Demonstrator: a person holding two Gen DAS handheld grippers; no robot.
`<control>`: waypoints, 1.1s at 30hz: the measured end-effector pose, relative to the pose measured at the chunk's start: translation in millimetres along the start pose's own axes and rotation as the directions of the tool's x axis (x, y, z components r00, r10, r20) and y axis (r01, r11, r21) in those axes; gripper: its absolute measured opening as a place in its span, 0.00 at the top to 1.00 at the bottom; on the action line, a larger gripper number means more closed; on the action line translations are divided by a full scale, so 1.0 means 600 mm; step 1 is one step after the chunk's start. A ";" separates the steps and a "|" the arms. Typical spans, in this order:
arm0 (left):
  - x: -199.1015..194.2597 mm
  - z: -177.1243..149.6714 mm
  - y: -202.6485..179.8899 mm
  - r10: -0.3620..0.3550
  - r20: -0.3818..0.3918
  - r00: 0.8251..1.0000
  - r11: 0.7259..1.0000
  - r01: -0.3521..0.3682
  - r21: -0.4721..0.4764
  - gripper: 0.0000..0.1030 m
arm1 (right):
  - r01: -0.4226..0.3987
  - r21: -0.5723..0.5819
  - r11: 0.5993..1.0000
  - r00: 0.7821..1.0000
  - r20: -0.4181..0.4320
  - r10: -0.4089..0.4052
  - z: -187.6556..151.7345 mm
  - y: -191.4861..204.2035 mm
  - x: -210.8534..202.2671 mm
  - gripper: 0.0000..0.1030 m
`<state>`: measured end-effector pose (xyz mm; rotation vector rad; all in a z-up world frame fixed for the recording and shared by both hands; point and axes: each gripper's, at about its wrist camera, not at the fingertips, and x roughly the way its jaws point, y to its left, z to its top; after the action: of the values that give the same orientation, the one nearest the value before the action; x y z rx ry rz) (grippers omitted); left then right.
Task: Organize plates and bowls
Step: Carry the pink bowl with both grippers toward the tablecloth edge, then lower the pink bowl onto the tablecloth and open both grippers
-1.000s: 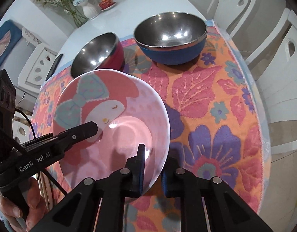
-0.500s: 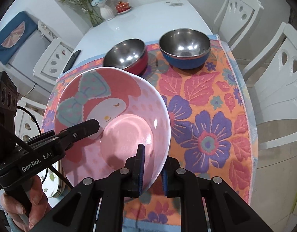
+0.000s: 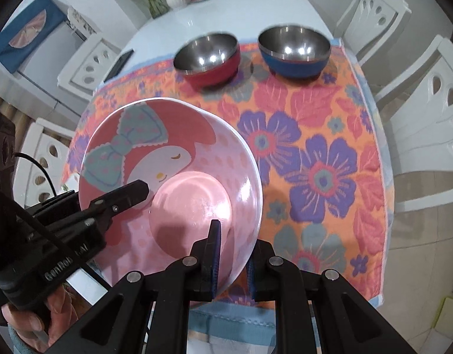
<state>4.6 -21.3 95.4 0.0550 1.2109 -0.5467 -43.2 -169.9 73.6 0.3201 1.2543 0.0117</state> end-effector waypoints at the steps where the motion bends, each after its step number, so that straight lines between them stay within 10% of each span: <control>1: 0.008 -0.007 0.004 -0.006 -0.014 1.000 1.000 0.006 -0.010 0.87 | 0.004 -0.002 1.000 1.000 -0.009 -0.004 -0.004 -0.001 0.007 0.86; 22: 0.078 -0.060 0.006 0.034 -0.107 0.994 0.999 -0.034 0.000 0.87 | 0.007 0.010 1.000 0.992 -0.123 -0.006 -0.045 -0.027 0.087 0.86; 33: 0.027 -0.078 0.034 0.028 -0.124 0.992 0.999 -0.032 -0.025 0.85 | -0.127 0.064 0.990 0.976 -0.169 0.136 -0.076 -0.050 0.037 0.86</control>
<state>-23.7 5.9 58.6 0.0848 1.3363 -0.5061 -83.6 -184.1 32.9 0.4553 1.4053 0.1229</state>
